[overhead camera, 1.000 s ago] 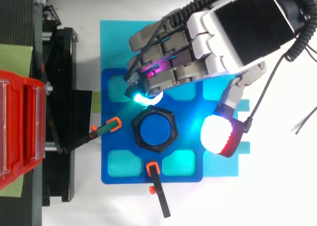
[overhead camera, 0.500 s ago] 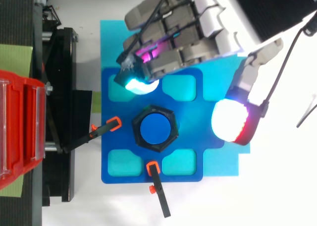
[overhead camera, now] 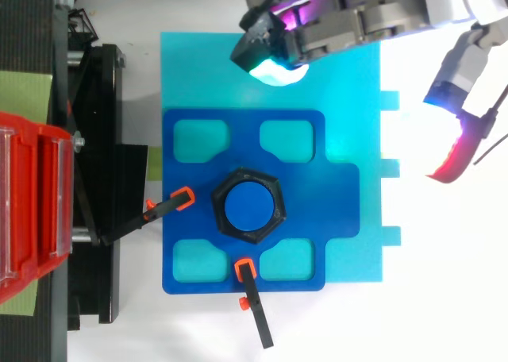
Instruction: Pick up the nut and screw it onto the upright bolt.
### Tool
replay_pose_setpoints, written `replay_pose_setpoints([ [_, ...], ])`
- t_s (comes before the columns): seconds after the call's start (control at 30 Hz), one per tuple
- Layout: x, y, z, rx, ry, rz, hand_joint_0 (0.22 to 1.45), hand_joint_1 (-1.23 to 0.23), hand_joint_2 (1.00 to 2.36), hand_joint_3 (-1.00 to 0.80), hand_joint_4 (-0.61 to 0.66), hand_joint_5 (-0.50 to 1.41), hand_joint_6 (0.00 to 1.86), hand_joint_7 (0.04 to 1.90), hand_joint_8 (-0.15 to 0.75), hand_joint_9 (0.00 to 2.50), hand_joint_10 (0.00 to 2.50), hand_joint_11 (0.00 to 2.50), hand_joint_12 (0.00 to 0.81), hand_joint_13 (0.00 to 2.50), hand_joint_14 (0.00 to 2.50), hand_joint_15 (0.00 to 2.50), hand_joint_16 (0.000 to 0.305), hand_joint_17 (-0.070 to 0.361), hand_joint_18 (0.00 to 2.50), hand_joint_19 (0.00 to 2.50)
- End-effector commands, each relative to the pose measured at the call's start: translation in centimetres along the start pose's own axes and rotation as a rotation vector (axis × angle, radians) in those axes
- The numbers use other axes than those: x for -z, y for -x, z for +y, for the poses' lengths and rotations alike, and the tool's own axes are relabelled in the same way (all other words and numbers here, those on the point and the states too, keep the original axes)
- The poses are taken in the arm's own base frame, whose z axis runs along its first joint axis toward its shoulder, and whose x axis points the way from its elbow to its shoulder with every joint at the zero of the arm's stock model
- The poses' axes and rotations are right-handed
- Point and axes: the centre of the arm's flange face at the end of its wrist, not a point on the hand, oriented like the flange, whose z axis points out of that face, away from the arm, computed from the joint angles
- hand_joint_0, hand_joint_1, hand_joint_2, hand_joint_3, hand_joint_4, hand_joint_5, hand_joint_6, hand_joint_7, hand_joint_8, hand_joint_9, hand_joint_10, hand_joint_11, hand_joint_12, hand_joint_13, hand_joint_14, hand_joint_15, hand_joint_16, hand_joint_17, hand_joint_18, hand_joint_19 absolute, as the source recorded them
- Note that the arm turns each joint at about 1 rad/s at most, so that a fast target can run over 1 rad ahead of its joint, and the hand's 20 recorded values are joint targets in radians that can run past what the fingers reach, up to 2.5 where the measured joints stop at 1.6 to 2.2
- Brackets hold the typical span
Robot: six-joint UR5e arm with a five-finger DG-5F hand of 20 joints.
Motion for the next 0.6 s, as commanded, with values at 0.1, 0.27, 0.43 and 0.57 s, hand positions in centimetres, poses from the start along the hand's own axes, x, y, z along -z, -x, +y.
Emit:
replay_pose_setpoints([
  [0.1,2.1,1.4,1.3,0.004,-0.031,0.121,0.42,-0.12,1.0,-0.5,0.23,-0.13,0.5,0.72,0.278,0.85,0.0,0.0,0.306,0.61,0.0,0.0,0.039,0.088,0.49,0.12],
  [0.27,3.5,2.7,3.8,0.046,-0.059,0.137,0.43,-0.12,1.0,-0.5,0.23,-0.13,0.5,0.72,0.279,0.84,0.0,0.0,0.304,0.6,0.0,0.0,0.039,0.087,0.47,0.12],
  [0.43,5.2,3.9,6.2,0.089,-0.155,0.109,0.43,-0.14,1.0,-0.5,0.23,-0.14,0.5,0.73,0.276,0.83,0.0,0.0,0.303,0.58,0.0,0.0,0.038,0.086,0.44,0.1],
  [0.57,6.2,3.8,8.2,0.075,-0.195,0.106,0.43,-0.14,1.0,-0.5,0.22,-0.14,0.5,0.73,0.276,0.82,0.0,0.0,0.302,0.57,0.0,0.0,0.038,0.085,0.44,0.1],
])
